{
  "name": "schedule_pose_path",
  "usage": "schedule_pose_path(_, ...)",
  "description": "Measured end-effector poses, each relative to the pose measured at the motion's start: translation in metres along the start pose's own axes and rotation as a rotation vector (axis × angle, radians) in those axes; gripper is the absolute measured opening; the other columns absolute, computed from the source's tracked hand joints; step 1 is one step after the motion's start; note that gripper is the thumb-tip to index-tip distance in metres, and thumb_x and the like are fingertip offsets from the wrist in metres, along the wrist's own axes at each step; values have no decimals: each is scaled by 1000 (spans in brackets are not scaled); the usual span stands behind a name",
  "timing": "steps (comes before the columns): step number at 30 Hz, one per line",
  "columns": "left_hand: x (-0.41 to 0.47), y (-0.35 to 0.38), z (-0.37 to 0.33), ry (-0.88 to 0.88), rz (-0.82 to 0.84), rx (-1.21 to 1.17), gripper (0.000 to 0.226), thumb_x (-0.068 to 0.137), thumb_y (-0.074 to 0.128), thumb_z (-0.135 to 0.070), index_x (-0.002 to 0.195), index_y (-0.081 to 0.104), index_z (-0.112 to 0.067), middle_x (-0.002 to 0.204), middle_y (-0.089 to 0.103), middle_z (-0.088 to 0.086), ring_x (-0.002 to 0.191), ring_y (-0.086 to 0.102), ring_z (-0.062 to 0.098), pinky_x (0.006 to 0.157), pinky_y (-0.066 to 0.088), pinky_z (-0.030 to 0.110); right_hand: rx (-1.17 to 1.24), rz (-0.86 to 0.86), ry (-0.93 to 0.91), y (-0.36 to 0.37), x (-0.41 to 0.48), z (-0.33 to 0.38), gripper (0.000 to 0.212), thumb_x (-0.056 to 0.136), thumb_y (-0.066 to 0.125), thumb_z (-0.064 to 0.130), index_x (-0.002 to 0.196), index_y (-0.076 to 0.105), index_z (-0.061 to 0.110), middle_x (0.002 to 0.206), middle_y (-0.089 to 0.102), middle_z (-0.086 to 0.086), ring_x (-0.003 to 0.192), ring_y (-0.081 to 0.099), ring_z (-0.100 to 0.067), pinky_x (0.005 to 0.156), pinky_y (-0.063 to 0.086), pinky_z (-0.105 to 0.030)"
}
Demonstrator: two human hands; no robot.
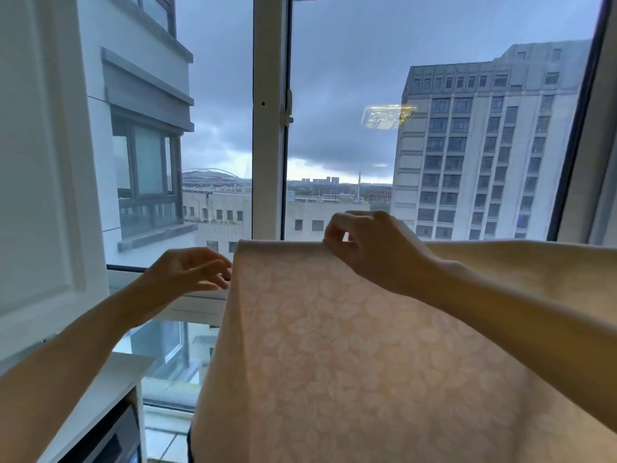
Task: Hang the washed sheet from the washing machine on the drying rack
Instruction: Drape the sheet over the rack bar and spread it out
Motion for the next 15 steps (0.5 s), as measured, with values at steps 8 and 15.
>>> schedule_pose_path(8, -11, 13, 2, 13, -7, 202, 69, 51, 69, -80, 84, 75, -19, 84, 74, 4, 77, 72, 20, 71, 58, 23, -51, 0, -86, 16, 16, 28, 14, 95, 56, 28, 92, 63, 17, 89, 64, 5, 70, 61, -9, 66, 49, -20)
schedule_pose_path(15, -18, -20, -5, 6, -88, 111, 58, 53, 75, -71, 83, 76, -21, 80, 74, 6, 76, 72, 19, 69, 57, 20, -208, -120, -171, 11, 11, 45, 9, 92, 63, 13, 86, 56, 13, 74, 56, 3, 49, 47, -8, 45, 44, -25)
Point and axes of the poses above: each hand's wrist, its own x-axis towards the middle knuckle, its own y-axis out of the palm, z = x × y, the point moved 10 cm from there along x, towards the middle knuckle
